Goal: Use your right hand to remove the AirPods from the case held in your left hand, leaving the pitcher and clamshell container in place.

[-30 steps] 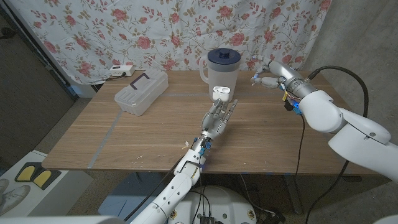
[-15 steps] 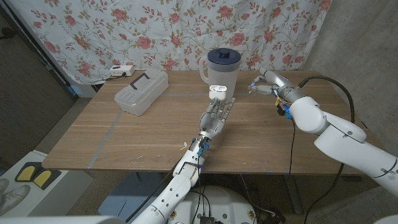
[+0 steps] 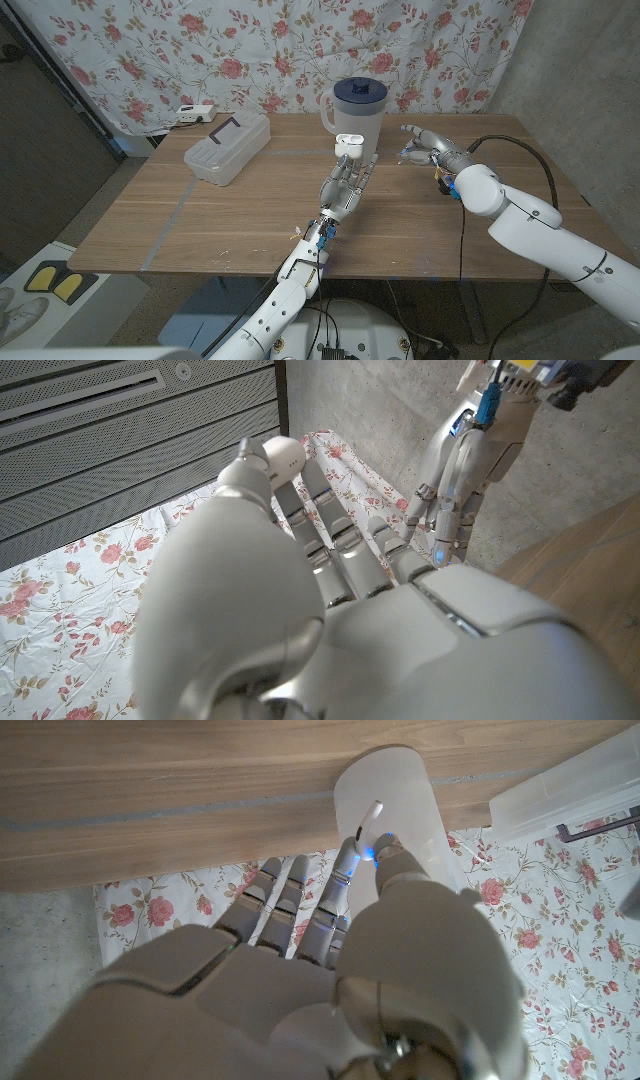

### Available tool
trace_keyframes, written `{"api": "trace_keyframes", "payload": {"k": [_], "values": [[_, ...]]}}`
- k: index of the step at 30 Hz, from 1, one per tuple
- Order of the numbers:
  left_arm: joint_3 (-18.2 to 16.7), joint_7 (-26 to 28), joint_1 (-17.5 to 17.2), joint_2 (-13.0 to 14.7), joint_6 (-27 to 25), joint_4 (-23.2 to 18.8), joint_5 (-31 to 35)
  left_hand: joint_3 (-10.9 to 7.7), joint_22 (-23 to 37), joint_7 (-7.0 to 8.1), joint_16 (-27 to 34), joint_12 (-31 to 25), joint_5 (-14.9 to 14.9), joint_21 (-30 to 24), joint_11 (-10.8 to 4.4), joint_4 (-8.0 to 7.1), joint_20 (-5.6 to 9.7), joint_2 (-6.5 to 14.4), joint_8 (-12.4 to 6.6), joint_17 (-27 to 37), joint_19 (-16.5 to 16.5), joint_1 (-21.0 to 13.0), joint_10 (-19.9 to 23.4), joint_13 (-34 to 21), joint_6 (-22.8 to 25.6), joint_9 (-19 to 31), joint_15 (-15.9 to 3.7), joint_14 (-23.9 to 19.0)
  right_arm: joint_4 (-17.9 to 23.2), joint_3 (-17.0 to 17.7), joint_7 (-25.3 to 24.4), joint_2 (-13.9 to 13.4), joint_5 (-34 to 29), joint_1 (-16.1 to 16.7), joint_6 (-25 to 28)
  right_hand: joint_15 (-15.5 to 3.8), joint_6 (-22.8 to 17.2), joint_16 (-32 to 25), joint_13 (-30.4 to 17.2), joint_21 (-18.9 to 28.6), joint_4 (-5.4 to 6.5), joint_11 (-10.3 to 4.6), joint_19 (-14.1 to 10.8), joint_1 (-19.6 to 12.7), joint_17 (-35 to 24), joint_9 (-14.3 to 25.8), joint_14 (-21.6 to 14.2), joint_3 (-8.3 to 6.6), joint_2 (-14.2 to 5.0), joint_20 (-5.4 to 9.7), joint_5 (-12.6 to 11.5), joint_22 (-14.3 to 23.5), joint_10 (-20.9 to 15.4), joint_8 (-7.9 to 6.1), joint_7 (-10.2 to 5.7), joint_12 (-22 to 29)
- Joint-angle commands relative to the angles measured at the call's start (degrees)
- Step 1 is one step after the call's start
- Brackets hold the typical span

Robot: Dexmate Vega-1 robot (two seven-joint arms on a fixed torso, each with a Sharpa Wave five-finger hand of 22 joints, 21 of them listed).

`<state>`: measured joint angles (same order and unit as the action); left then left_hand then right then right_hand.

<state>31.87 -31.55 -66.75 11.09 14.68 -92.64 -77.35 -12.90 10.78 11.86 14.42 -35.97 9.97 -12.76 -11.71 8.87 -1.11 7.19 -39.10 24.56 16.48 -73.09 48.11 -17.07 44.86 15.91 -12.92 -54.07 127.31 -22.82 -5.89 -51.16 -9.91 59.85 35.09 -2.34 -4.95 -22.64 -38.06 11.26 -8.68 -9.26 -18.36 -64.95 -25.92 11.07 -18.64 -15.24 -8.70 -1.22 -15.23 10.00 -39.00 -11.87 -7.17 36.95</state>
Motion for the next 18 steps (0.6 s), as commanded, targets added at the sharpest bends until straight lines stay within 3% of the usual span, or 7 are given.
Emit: {"api": "trace_keyframes", "payload": {"k": [1,18], "values": [[0.4,-0.7,0.1,-0.1,-0.1,-1.2,-0.4,0.00,0.3,-1.67,0.1,-0.3,0.3,-0.2,-0.30,-0.23,0.10,1.3,-3.57,0.3,0.1,-0.8,1.0,-19.2,2.3,0.2,-0.81,-1.5,-3.4,-2.4,1.1,1.6,-0.5,-1.7,0.9,-9.97,-0.2,0.1,-0.2,0.3,0.04,-3.15,0.1,-0.7,-0.2,0.2,0.1,0.35,-0.18,-0.06,0.2,0.2,-3.4,0.01,-0.19,0.4],[0.4,0.0,0.2,0.8,-0.7,-3.0,-0.7,0.09,0.3,-1.58,0.1,-0.2,0.3,-0.2,-0.36,-0.17,0.18,1.3,-3.66,0.4,0.2,-1.0,1.1,-19.3,2.6,0.2,-0.75,-1.6,-6.5,-3.9,2.1,2.6,-1.0,-2.3,1.0,-10.00,-0.6,0.2,-0.2,0.4,0.08,-3.16,0.1,-1.0,-0.3,0.2,0.4,0.52,-0.33,-0.02,0.6,0.2,-3.3,0.13,-0.24,0.6]]}}
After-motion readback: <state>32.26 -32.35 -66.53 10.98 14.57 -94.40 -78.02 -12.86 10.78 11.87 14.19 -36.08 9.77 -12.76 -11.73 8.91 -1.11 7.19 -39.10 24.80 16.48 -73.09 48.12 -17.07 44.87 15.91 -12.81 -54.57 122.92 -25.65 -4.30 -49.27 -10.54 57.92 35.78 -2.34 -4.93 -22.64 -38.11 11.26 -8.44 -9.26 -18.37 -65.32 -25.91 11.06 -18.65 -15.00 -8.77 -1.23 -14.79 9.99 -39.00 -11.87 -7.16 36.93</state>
